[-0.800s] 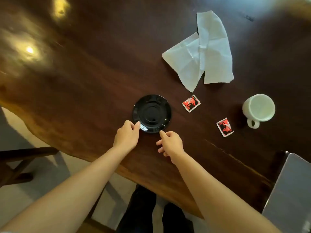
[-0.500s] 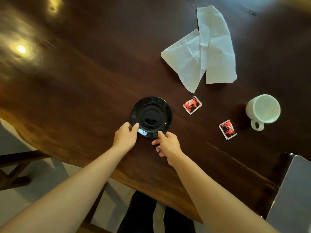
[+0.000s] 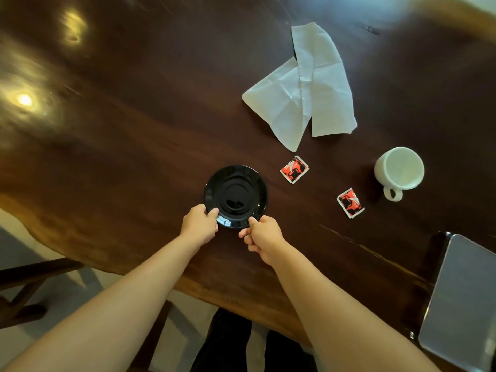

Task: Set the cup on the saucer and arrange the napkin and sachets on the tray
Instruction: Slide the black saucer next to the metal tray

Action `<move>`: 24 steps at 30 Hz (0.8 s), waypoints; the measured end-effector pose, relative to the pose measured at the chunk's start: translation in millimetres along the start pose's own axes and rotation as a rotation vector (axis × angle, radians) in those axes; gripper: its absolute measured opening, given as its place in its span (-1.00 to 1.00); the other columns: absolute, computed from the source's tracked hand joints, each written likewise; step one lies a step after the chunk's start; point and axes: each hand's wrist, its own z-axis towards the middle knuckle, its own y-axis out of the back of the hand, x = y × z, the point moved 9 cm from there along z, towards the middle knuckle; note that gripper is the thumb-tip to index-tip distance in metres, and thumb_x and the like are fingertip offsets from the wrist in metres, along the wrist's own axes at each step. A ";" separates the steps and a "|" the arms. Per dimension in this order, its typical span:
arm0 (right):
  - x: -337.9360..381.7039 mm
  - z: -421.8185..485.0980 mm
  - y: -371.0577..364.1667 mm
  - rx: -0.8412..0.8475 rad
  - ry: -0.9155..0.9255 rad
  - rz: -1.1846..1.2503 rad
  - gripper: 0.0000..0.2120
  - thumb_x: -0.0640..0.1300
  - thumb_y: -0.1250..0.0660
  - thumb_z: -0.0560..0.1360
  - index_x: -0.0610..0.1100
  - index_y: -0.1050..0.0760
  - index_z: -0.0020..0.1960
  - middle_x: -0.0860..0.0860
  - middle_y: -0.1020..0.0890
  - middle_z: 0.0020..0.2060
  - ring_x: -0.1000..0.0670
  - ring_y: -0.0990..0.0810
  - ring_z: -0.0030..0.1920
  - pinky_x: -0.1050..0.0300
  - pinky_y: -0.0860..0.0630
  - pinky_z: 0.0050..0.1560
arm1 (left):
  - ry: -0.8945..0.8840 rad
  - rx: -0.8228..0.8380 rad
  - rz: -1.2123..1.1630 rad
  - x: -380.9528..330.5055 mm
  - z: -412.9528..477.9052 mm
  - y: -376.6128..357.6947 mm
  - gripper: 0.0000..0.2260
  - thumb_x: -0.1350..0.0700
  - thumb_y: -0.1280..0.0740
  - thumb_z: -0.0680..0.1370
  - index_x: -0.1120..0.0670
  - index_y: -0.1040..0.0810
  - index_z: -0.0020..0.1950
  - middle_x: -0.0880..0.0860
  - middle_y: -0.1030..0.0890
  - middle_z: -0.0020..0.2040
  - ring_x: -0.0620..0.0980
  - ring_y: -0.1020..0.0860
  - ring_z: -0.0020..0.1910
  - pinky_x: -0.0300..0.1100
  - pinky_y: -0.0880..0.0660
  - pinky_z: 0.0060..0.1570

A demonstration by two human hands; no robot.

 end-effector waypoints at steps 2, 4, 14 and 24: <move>-5.3 -10.1 7.4 0.002 0.000 0.019 -0.77 -0.17 -0.12 0.70 -0.23 -0.30 0.32 -0.09 -0.57 -0.35 0.08 -0.35 -0.50 0.21 -0.23 -0.50 | -0.012 0.015 0.006 -2.0 -11.3 -4.0 -0.75 0.00 -0.23 0.67 0.15 -0.49 -0.08 0.10 -0.61 -0.30 0.06 -0.52 -0.36 -0.10 -0.47 -0.31; -10.9 -21.6 17.5 0.004 0.006 0.038 -0.83 -0.17 -0.12 0.70 -0.17 -0.29 0.27 -0.10 -0.58 -0.34 0.08 -0.37 -0.47 0.21 -0.24 -0.47 | -0.021 0.034 0.003 -4.3 -23.8 -10.7 -0.76 0.01 -0.23 0.67 0.16 -0.52 -0.04 0.10 -0.60 -0.29 0.04 -0.52 -0.37 -0.10 -0.46 -0.31; -43.7 -46.0 107.4 -0.062 0.049 0.130 -0.47 -0.17 -0.13 0.70 -0.16 0.00 0.60 -0.11 -0.57 -0.33 0.07 -0.39 -0.47 0.23 -0.27 -0.51 | -0.094 0.107 0.066 -43.6 -83.4 -77.7 -0.78 0.01 -0.23 0.67 0.12 -0.53 -0.04 0.09 -0.61 -0.28 0.03 -0.53 -0.35 -0.11 -0.46 -0.30; -72.5 -87.5 216.6 -0.118 0.094 0.187 -0.57 -0.16 -0.12 0.70 -0.23 -0.15 0.52 -0.13 -0.58 -0.33 0.08 -0.39 -0.50 0.24 -0.27 -0.54 | -0.174 0.180 0.114 -85.4 -153.4 -162.6 -0.77 0.03 -0.23 0.67 0.10 -0.47 -0.14 0.08 -0.58 -0.35 0.03 -0.49 -0.46 -0.14 -0.42 -0.40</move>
